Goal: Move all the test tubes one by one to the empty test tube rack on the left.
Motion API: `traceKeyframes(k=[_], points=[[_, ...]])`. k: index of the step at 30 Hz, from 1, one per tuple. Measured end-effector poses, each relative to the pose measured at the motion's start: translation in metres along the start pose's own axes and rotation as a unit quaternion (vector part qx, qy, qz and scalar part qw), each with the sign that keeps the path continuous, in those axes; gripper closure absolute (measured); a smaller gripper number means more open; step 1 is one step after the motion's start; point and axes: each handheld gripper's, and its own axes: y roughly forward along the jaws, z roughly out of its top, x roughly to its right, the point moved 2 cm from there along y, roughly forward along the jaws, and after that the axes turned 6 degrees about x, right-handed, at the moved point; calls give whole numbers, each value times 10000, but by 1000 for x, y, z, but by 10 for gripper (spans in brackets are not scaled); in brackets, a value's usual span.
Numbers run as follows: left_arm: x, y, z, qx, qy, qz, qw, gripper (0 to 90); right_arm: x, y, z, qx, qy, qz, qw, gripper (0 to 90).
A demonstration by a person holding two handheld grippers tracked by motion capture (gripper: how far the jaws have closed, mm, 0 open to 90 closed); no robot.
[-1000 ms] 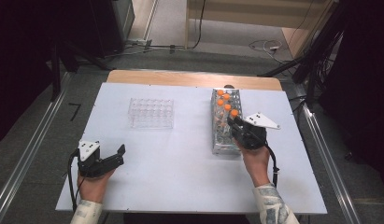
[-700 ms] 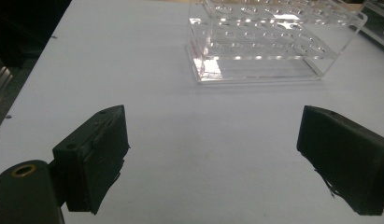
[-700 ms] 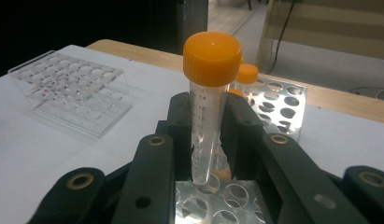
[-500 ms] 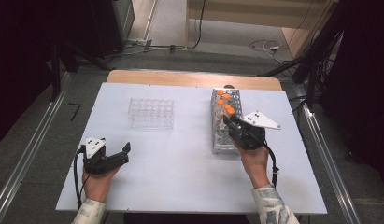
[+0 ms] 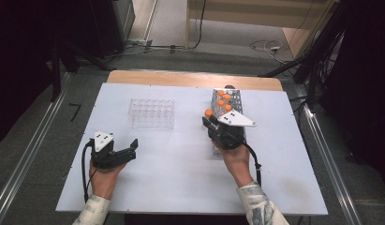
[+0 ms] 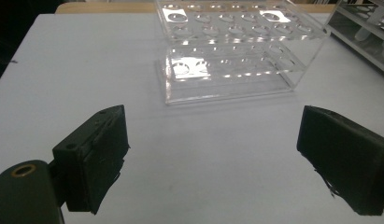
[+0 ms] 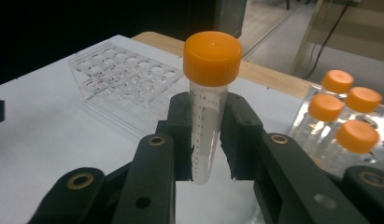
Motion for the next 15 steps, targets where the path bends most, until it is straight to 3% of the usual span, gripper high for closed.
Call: traceKeyframes(k=[7, 12, 14, 15], points=[[11, 10, 10, -58, 38, -225, 9997, 99, -13, 17, -3, -105, -2, 178, 9998, 722], [17, 12, 17, 17, 102, -268, 9996, 119, -22, 30, -7, -209, 8, 319, 9993, 722], [21, 12, 22, 56, 98, -336, 9994, 131, -26, 35, -8, -238, -25, 339, 9991, 722], [26, 11, 27, 46, 124, -470, 9988, 143, -28, 37, -9, -259, -30, 364, 9990, 722]])
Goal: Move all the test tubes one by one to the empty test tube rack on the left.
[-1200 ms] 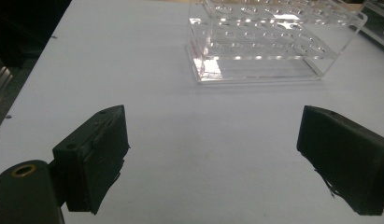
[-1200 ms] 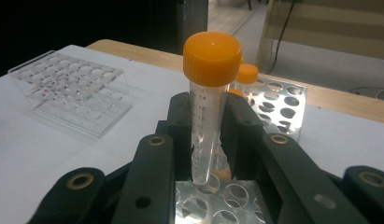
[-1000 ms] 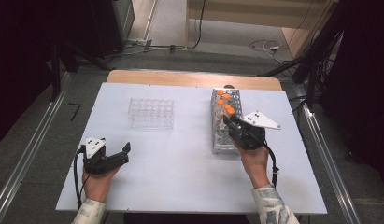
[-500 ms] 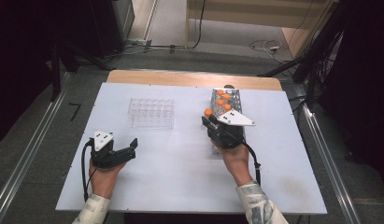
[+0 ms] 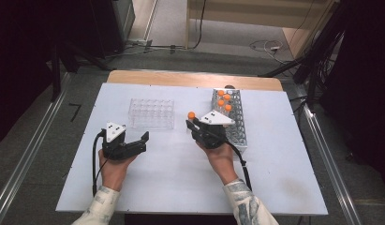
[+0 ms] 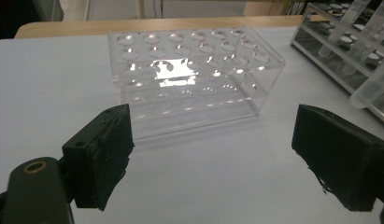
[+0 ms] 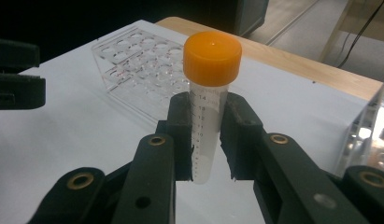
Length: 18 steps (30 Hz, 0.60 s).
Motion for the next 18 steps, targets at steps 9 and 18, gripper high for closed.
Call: traceKeyframes(k=[9, 18], points=[[16, 2, 12, 287, -141, -455, 9985, 205, -16, 17, -6, -161, -116, 118, 9997, 722], [34, 6, 20, 464, 82, -583, 9972, 272, -33, 31, -8, -281, -194, 306, 9989, 722]])
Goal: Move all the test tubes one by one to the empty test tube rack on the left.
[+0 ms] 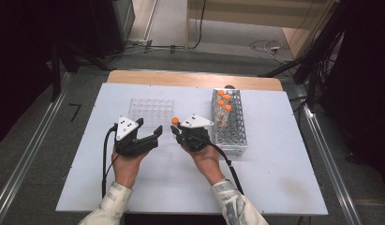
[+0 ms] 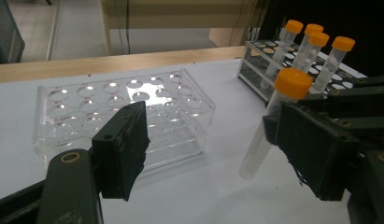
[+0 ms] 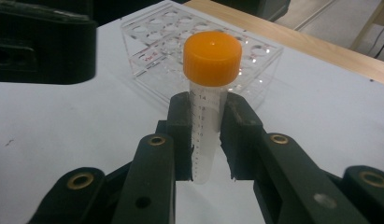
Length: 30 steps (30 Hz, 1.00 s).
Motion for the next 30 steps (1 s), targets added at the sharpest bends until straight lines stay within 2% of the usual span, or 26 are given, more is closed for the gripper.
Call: traceKeyframes(k=[11, 14, 16, 19, 22, 30], points=[[13, 11, 7, -185, 81, -372, 9991, 392, -17, 10, 1, -29, -74, 219, 9997, 722], [14, 14, 6, -251, 224, -369, 9988, 471, -19, 10, 2, -29, -84, 273, 9996, 722], [15, 15, 6, -283, 241, -421, 9984, 537, -20, 10, 3, -31, -55, 307, 9995, 722], [15, 17, 5, -320, 241, -461, 9981, 586, -23, 10, 3, -33, -82, 349, 9994, 722], [15, 17, 5, -332, 256, -453, 9981, 689, -24, 12, 3, -64, -108, 360, 9993, 722], [14, 17, 8, -353, 275, -465, 9979, 704, -23, 11, 4, -26, -36, 423, 9991, 703]])
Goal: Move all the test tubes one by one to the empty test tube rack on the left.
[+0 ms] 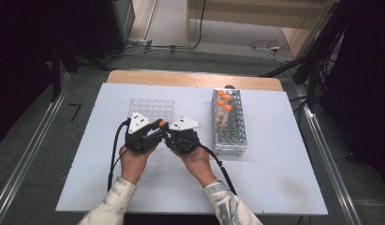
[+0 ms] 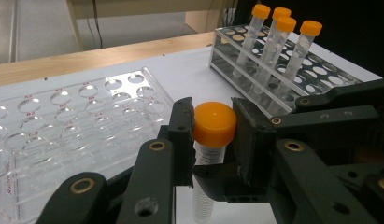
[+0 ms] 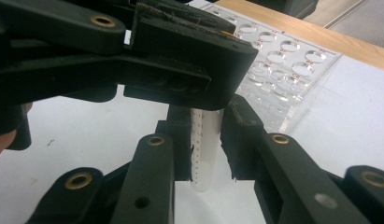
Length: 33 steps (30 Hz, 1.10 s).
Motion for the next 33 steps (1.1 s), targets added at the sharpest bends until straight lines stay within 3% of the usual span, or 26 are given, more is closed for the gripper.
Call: traceKeyframes(k=[2, 3, 4, 5, 12, 20, 33], points=[[0, 0, 3, 19, 27, 12, 10000, 705, 1, 0, 0, -23, 61, 91, 9999, 572], [0, 0, 3, 19, 27, 12, 10000, 706, 1, 0, 0, -23, 61, 91, 9999, 572], [-1, 0, 5, 10, 99, 49, 9999, 706, 3, 0, -1, -112, 102, 115, 9998, 417], [-2, 0, 7, 3, 105, 64, 9999, 706, 4, 1, -1, -159, 126, 86, 9998, 359], [-14, -1, 17, 38, 111, 286, 9995, 706, 11, -6, -6, -236, 140, -53, 9996, 149], [-31, -3, 23, 87, 51, 551, 9984, 707, 18, -15, -13, -193, 302, -43, 9993, 88], [-50, -7, 32, 163, -105, 803, 9966, 708, 22, -19, -20, -204, 336, -99, 9992, 103]])
